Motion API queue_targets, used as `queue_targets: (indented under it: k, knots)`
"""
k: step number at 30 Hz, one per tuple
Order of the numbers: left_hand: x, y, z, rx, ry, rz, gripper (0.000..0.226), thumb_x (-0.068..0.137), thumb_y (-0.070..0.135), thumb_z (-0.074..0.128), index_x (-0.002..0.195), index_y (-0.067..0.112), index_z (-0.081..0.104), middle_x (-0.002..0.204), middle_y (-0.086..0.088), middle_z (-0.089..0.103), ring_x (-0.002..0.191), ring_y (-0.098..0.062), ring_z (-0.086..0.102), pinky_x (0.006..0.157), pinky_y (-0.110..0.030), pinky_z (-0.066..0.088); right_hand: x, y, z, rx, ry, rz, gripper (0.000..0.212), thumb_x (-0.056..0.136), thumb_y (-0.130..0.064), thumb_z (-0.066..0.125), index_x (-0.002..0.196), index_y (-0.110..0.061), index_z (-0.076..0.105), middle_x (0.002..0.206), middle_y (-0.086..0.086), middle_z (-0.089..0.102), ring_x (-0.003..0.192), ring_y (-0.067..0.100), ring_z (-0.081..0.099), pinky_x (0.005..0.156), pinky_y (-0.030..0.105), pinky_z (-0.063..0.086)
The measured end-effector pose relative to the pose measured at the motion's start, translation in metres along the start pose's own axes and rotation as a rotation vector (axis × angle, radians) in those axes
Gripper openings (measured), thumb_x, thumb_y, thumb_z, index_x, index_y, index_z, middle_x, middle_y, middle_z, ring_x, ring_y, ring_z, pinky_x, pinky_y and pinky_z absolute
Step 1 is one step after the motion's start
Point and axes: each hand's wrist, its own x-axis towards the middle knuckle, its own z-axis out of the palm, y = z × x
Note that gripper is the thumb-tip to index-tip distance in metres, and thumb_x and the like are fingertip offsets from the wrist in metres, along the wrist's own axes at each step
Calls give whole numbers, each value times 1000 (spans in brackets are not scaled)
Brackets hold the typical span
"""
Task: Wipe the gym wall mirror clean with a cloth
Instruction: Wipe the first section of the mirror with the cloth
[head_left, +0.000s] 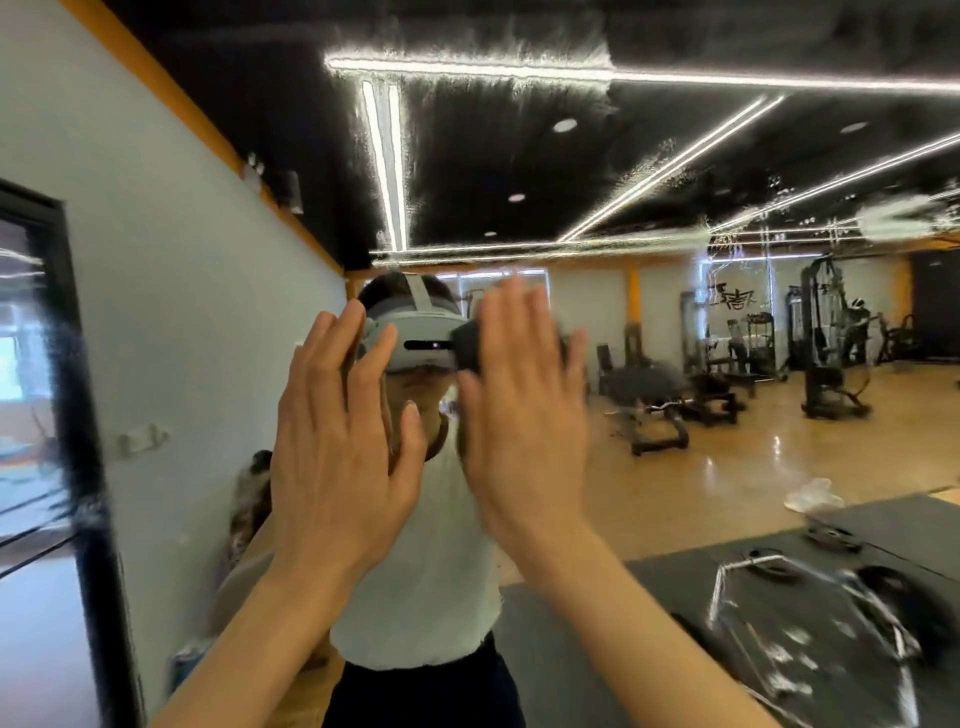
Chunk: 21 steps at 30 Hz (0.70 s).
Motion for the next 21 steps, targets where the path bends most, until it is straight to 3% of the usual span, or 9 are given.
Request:
queue_targets:
  k: [3,7,11,14,17,21]
  knots:
    - [0,0,-4,-34,-17,1,55,97,24,47,149,8,36,159,-15,28,152,-29,19,121,-54,24,-7,4,-1,11,-79,-188,56,103,-26,36,156,-7,27,164,10,21,153,23,14,126,38,-4]
    - [-18,-7,-16,-27,-40,28,57,96,22,48,149,7,36,158,-14,30,151,-29,21,120,-56,23,-12,77,-25,2,-37,112,59,106,-29,27,158,-18,4,167,4,8,154,16,-1,125,35,-11]
    - [-33,-15,-15,-2,-50,14,59,97,25,44,152,8,32,160,-15,29,152,-30,21,122,-51,21,-12,65,-23,-25,56,320,59,106,-29,29,159,-6,16,167,13,16,154,21,4,125,43,-5]
    - [-34,-17,-11,22,-34,10,60,96,26,43,152,7,31,161,-17,29,152,-30,21,124,-44,17,-18,2,-2,-11,-21,50,61,100,-25,42,155,-6,25,164,14,24,151,25,14,125,41,-3]
    - [-34,-16,-10,18,-18,9,59,96,27,43,151,6,33,159,-17,30,150,-31,22,122,-46,20,-27,0,-1,12,-99,-205,56,106,-31,33,155,-6,28,163,13,26,152,23,15,126,39,-3]
    - [-34,-16,-10,31,-9,28,58,97,26,43,150,6,33,158,-17,28,149,-33,23,118,-52,26,-21,70,-29,-34,-93,-112,55,108,-34,21,157,-8,17,164,13,22,153,19,9,125,34,-6]
